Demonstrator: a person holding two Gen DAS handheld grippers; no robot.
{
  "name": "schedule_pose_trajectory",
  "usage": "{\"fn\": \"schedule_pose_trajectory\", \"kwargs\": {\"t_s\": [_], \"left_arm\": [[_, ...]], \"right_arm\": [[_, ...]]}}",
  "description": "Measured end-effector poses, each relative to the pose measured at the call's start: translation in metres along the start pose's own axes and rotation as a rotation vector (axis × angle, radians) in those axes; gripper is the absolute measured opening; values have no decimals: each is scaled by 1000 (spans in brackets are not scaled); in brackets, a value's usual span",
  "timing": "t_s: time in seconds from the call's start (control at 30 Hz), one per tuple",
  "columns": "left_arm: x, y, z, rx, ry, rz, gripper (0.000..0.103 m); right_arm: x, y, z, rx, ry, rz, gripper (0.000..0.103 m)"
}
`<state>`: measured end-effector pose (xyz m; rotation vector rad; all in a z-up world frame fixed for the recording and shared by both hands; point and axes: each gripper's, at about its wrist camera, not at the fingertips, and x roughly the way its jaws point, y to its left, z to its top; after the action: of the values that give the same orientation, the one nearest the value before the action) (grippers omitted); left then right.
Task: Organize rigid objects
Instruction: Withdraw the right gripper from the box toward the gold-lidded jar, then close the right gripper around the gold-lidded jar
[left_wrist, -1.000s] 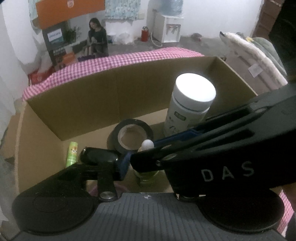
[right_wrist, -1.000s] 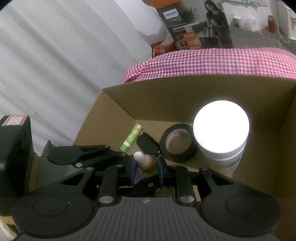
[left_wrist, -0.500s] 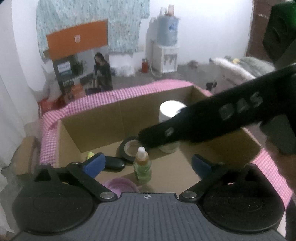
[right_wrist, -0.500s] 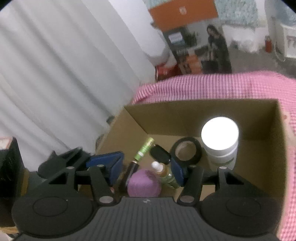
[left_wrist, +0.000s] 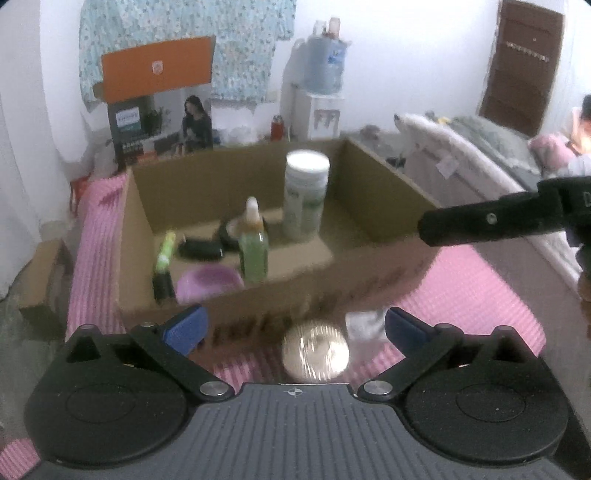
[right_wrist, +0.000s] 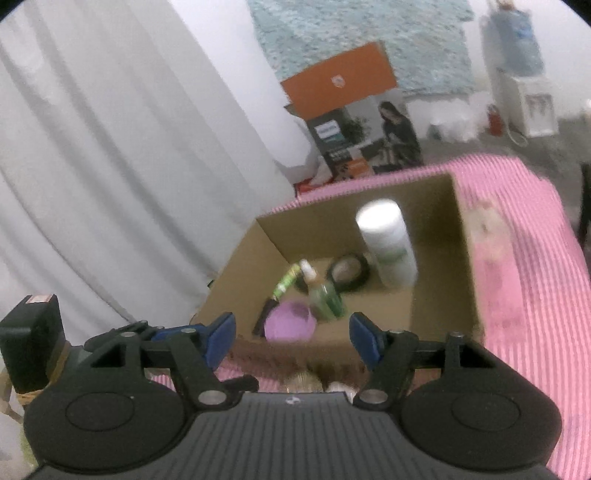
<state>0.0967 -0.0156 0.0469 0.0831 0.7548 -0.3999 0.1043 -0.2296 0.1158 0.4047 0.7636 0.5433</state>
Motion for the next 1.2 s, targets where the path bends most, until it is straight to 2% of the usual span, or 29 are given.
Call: {"fn": "schedule_pose_trajectory", "kwargs": {"t_s": [0.13, 0.33, 0.43, 0.63, 0.8, 0.97, 1.2], "left_arm": [[11, -7, -20, 25, 22, 24, 103], [26, -15, -40, 97, 21, 76, 101], [32, -15, -48, 131, 14, 87, 99], [47, -18, -52, 173, 9, 80, 89], [59, -20, -55, 193, 24, 55, 74], [65, -19, -53, 165, 28, 12, 57], [60, -23, -57, 146, 39, 20, 56]], "right_arm": [[-4, -13, -35, 81, 9, -27, 71], [14, -23, -77, 216, 54, 33, 69], [28, -26, -89, 270, 88, 41, 63], [55, -32, -101, 350, 132, 61, 55], [72, -39, -101, 413, 131, 65, 50], [83, -43, -101, 443, 126, 58, 49], [86, -44, -100, 448, 123, 60, 48]]}}
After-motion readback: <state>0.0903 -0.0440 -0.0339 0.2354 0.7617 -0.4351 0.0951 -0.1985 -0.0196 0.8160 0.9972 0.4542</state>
